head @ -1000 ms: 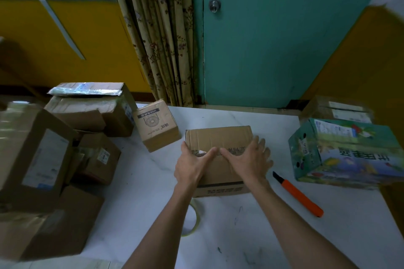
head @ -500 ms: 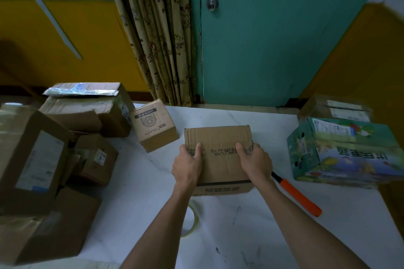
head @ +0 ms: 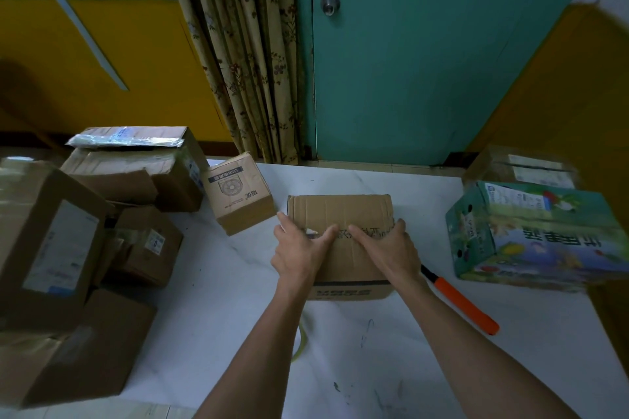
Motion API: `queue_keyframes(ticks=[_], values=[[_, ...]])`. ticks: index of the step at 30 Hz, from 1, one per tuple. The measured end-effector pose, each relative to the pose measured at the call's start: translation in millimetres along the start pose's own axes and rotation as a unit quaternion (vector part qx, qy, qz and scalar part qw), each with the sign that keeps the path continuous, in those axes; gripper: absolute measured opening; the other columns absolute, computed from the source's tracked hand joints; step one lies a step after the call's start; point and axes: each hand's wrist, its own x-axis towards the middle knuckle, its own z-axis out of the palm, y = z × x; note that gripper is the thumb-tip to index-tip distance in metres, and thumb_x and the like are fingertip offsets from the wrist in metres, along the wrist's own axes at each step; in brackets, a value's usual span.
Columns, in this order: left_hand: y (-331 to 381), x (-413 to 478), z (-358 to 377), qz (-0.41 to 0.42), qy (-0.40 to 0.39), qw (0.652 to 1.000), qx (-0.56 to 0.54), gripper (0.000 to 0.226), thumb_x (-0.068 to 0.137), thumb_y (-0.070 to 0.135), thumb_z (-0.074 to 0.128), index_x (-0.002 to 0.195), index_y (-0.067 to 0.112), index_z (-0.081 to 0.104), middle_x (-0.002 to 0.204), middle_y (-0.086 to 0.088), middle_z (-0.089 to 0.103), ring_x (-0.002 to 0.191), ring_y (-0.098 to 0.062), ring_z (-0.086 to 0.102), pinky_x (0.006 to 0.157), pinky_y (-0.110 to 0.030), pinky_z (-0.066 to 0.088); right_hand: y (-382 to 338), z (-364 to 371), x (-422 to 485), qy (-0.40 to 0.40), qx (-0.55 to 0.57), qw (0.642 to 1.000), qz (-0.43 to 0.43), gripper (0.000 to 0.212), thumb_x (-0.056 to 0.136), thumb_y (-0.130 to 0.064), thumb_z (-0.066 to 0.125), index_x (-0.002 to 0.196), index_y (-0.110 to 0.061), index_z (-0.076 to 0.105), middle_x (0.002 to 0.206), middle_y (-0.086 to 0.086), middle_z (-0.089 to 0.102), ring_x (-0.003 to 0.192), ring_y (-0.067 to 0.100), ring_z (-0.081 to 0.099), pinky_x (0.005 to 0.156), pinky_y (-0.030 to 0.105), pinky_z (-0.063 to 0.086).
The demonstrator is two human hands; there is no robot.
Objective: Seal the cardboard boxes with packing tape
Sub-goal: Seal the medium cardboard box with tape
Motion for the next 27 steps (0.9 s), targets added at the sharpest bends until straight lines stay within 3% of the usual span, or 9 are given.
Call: queue_keyframes(ticks=[2,7,10,13,17,20,22,24,27], values=[[3,3,2,-0.020,-0.001,1.000,0.010,0.122,0.072,0.080,0.068,0.156,0.012,0.012,0.143,-0.011,0.045,0.126,-0.034,0.053,0.097,-0.050,0.047,1,0,3,0.001,0.006,1.000,0.012,0.103,0.065,-0.081,0.066,0.136,-0.010,0.040,0.126,0.009,0.057,0.112,0.031,0.059,0.078,0.035,0.046],[3,8,6,-0.015,0.028,0.999,-0.017,0.090,0.073,0.075,0.071,0.134,0.017,0.039,0.120,-0.003,0.058,0.110,-0.028,0.061,0.089,-0.045,0.049,6,6,12,0.033,0.049,0.998,0.012,0.066,0.074,-0.076,0.064,0.099,-0.014,0.062,0.093,0.000,0.066,0.084,0.023,0.064,0.065,0.030,0.047],[-6,11,5,0.019,0.052,0.996,-0.065,0.059,0.087,0.066,0.063,0.125,0.022,0.050,0.108,0.004,0.064,0.100,-0.024,0.065,0.085,-0.041,0.051,10,5,12,0.070,0.068,0.995,-0.008,0.059,0.091,-0.065,0.051,0.073,-0.009,0.059,0.072,0.004,0.062,0.067,0.022,0.059,0.059,0.029,0.044],[-12,14,1,0.048,0.077,0.989,-0.116,0.033,0.101,0.048,0.052,0.118,0.021,0.062,0.099,0.006,0.065,0.089,-0.018,0.062,0.073,-0.030,0.045,9,2,10,0.088,0.068,0.993,-0.028,0.060,0.102,-0.051,0.038,0.063,-0.008,0.052,0.062,0.008,0.057,0.061,0.025,0.055,0.057,0.031,0.042],[-16,20,3,0.077,0.091,0.987,-0.111,0.028,0.108,0.038,0.042,0.098,0.019,0.060,0.089,-0.001,0.068,0.077,-0.017,0.062,0.060,-0.029,0.041,5,-1,6,0.093,0.074,0.993,-0.022,0.063,0.107,-0.041,0.026,0.080,0.002,0.063,0.072,0.012,0.059,0.062,0.023,0.052,0.064,0.035,0.044],[-16,24,3,0.079,0.085,0.987,-0.107,0.031,0.109,0.035,0.035,0.094,0.018,0.056,0.088,-0.008,0.068,0.074,-0.020,0.060,0.064,-0.033,0.046,6,-2,3,0.047,0.068,0.996,-0.017,0.060,0.103,-0.054,0.033,0.124,-0.003,0.057,0.115,0.016,0.065,0.103,0.033,0.062,0.084,0.038,0.046],[-15,25,-1,0.081,0.041,0.991,-0.096,0.032,0.108,0.043,0.036,0.113,0.019,0.055,0.101,-0.006,0.070,0.085,-0.025,0.064,0.073,-0.036,0.050,8,-2,1,-0.014,0.071,0.997,-0.020,0.089,0.087,-0.068,0.056,0.148,-0.008,0.031,0.139,0.009,0.055,0.124,0.031,0.054,0.095,0.038,0.045],[-13,20,-4,0.069,-0.025,0.995,-0.073,0.064,0.096,0.066,0.046,0.144,0.026,0.038,0.115,0.004,0.062,0.102,-0.026,0.064,0.081,-0.037,0.051,9,-2,2,-0.033,0.092,0.995,-0.019,0.113,0.068,-0.073,0.072,0.150,-0.013,0.023,0.141,0.005,0.052,0.126,0.030,0.053,0.097,0.039,0.046],[-13,13,-5,0.050,-0.051,0.996,-0.049,0.114,0.063,0.089,0.060,0.152,0.034,0.016,0.125,0.000,0.058,0.110,-0.029,0.062,0.090,-0.047,0.056,13,0,6,-0.027,0.101,0.994,-0.017,0.111,0.059,-0.075,0.077,0.142,-0.017,0.031,0.133,0.003,0.056,0.120,0.027,0.056,0.094,0.040,0.050]])
